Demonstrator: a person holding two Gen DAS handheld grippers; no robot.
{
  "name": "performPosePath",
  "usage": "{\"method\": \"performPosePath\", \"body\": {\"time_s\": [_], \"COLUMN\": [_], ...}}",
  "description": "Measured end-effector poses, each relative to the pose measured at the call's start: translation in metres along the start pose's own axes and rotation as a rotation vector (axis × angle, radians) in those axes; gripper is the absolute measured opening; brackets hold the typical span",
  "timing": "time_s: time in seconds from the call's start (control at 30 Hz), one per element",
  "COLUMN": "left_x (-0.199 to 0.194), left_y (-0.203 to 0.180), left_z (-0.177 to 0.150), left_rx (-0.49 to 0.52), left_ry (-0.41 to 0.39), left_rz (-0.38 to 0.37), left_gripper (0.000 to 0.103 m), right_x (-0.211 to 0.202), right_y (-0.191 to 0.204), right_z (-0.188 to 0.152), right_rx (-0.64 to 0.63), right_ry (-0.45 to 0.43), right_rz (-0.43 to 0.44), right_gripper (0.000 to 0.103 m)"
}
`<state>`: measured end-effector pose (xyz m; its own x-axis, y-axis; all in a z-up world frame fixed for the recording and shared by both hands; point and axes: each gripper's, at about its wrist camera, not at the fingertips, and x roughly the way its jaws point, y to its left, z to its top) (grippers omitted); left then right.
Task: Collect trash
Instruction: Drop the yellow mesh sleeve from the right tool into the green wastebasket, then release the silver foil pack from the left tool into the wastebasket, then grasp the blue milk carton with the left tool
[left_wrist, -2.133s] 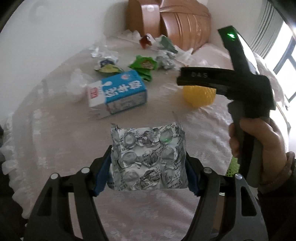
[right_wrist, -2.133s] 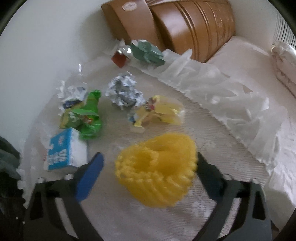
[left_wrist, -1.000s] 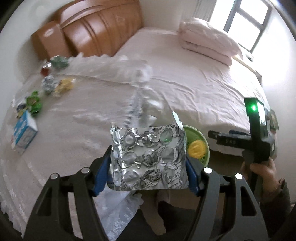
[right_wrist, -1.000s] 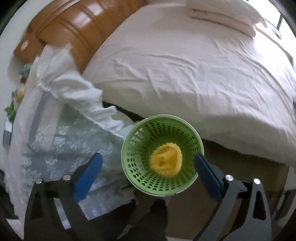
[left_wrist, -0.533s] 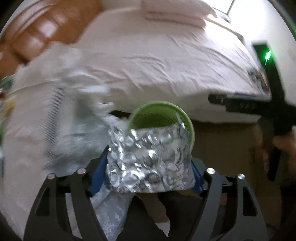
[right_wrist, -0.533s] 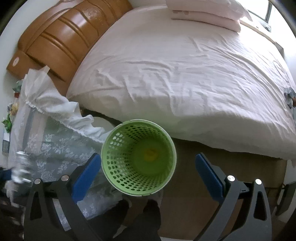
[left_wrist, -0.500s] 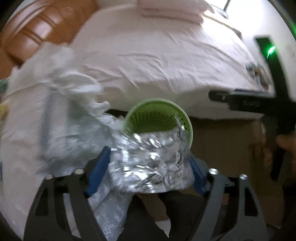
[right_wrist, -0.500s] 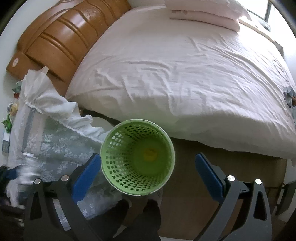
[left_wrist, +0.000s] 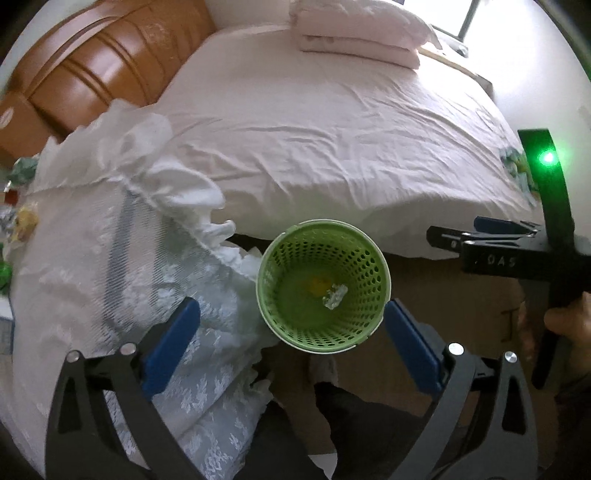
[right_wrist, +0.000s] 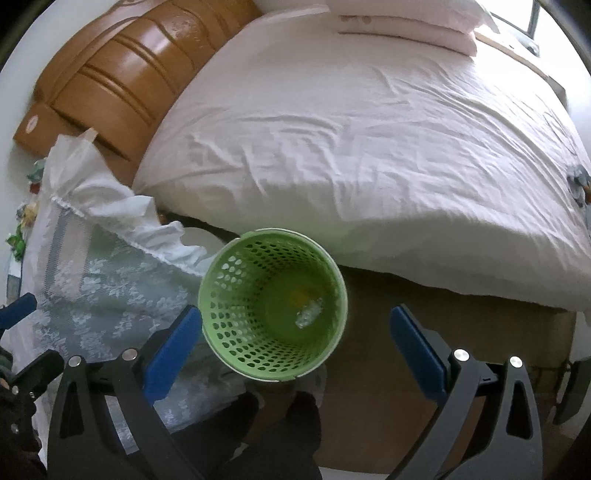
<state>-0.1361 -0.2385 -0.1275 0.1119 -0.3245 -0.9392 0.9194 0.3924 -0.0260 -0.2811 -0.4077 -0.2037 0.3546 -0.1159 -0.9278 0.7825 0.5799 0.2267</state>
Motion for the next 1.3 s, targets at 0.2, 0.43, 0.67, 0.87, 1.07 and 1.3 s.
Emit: {"method": "performPosePath", "body": {"time_s": [0.2,0.43,0.67,0.87,1.07,1.3], "left_x": [-0.019,-0.072,-0.114,-0.122,-0.113,-0.087], "left_y": [0.039,0.124,0.227,0.278,0.315,0.360], "left_z": [-0.012,-0.049,-0.101,-0.126,-0.117,-0.096], "left_rx": [-0.105,-0.305,-0.546,-0.526,-0.256,-0.004], "left_ry": [-0.038,-0.141,-0.187,-0.195,-0.170,-0.068], "left_rz": [0.043,0.185,0.348,0.414,0.426,0.338], "left_gripper": [0.095,0.095,0.095,0.095,0.095,0.095], "right_x": [-0.002,-0.013,-0.017,-0.020,-0.025,-0.034], "right_y": [0.041,0.126,0.222,0.284,0.311,0.326], "right_z": [0.005,0.009,0.011,0.006,-0.009,-0.024], "right_rx": [-0.073,-0.246,-0.432,-0.516,-0.554,-0.515], "right_ry": [-0.008,-0.022,-0.033,-0.029,-0.012,-0.004], "right_rz": [0.025,0.103,0.183,0.237,0.239,0.223], "right_gripper": [0.101,0.101,0.101,0.101,0.101,0.101]}}
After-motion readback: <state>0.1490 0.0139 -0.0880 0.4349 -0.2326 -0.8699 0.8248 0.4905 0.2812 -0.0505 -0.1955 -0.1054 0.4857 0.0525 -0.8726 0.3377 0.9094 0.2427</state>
